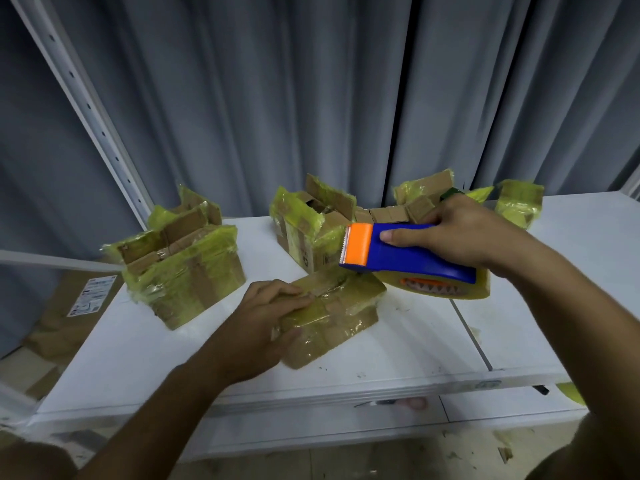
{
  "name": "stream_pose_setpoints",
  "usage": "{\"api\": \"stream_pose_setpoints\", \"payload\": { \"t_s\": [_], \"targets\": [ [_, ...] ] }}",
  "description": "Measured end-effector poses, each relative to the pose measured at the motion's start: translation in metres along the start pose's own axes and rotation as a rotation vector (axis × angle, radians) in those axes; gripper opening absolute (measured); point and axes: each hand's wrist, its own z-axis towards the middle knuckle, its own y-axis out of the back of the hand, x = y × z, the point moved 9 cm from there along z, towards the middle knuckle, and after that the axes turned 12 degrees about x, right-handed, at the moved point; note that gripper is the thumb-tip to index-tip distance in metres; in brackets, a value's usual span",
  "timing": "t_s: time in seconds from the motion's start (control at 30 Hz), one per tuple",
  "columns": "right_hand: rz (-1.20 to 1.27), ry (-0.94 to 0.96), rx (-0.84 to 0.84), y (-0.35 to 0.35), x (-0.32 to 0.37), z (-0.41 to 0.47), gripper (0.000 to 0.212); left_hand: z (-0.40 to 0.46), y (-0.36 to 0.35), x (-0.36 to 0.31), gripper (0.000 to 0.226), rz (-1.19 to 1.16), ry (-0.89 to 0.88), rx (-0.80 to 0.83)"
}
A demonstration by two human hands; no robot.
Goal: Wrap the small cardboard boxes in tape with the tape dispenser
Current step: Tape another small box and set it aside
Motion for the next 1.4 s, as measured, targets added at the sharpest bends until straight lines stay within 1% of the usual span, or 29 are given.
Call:
{"api": "stream_pose_setpoints", "payload": {
  "t_s": [0.03,0.1,0.17,0.27,0.4,0.53,0.6,0.67,0.77,0.8,0.87,0.97,1.03,1.13,1.27,1.33,1.4],
  "targets": [
    [-0.034,0.005,0.004,0.001,0.004,0.001,0.066,0.002,0.003,0.001,0.048,0.007,-0.031,0.010],
    [-0.115,-0.006,0.018,0.002,0.013,0.001,0.060,0.005,0.004,0.003,0.047,0.005,-0.089,0.046],
    [-0.172,-0.021,0.039,0.001,0.020,0.001,0.055,0.009,0.002,0.007,0.045,-0.030,-0.113,0.087],
    [-0.223,-0.028,0.091,-0.009,0.028,0.005,0.057,0.013,-0.004,0.007,0.043,-0.075,-0.142,0.093],
    [-0.263,-0.024,0.154,-0.022,0.040,0.013,0.066,0.014,-0.006,0.008,0.037,-0.098,-0.099,0.065],
    [-0.296,-0.029,0.151,-0.020,0.052,0.020,0.063,0.015,-0.003,0.011,0.040,-0.127,-0.044,0.070],
    [-0.329,-0.014,0.145,-0.024,0.059,0.024,0.064,0.014,-0.002,0.010,0.038,-0.140,-0.037,0.067],
    [-0.365,0.001,0.159,-0.032,0.064,0.028,0.068,0.014,0.000,0.013,0.032,-0.262,0.010,0.062],
    [-0.413,-0.004,0.173,-0.040,0.066,0.031,0.068,0.016,-0.001,0.025,0.029,-0.615,0.200,0.076],
    [-0.414,-0.005,0.166,-0.040,0.067,0.031,0.068,0.017,-0.002,0.029,0.031,-0.688,0.251,0.072],
    [-0.417,-0.003,0.161,-0.039,0.068,0.031,0.067,0.021,-0.002,0.031,0.027,-0.689,0.290,0.069],
    [-0.438,0.001,0.165,-0.042,0.068,0.031,0.065,0.025,-0.003,0.027,0.025,-0.625,0.303,0.115],
    [-0.459,0.005,0.155,-0.044,0.069,0.031,0.064,0.027,-0.001,0.024,0.019,-0.624,0.305,0.112],
    [-0.468,-0.005,0.139,-0.043,0.067,0.031,0.064,0.029,0.001,0.024,0.022,-0.665,0.329,0.099],
    [-0.433,0.002,0.130,-0.040,0.066,0.030,0.065,0.032,-0.001,0.022,0.017,-0.704,0.359,0.102],
    [-0.403,0.004,0.134,-0.038,0.064,0.029,0.065,0.033,-0.003,0.019,0.015,-0.697,0.364,0.136],
    [-0.378,0.000,0.140,-0.037,0.062,0.029,0.066,0.035,-0.004,0.014,0.018,-0.680,0.361,0.167]
  ]
}}
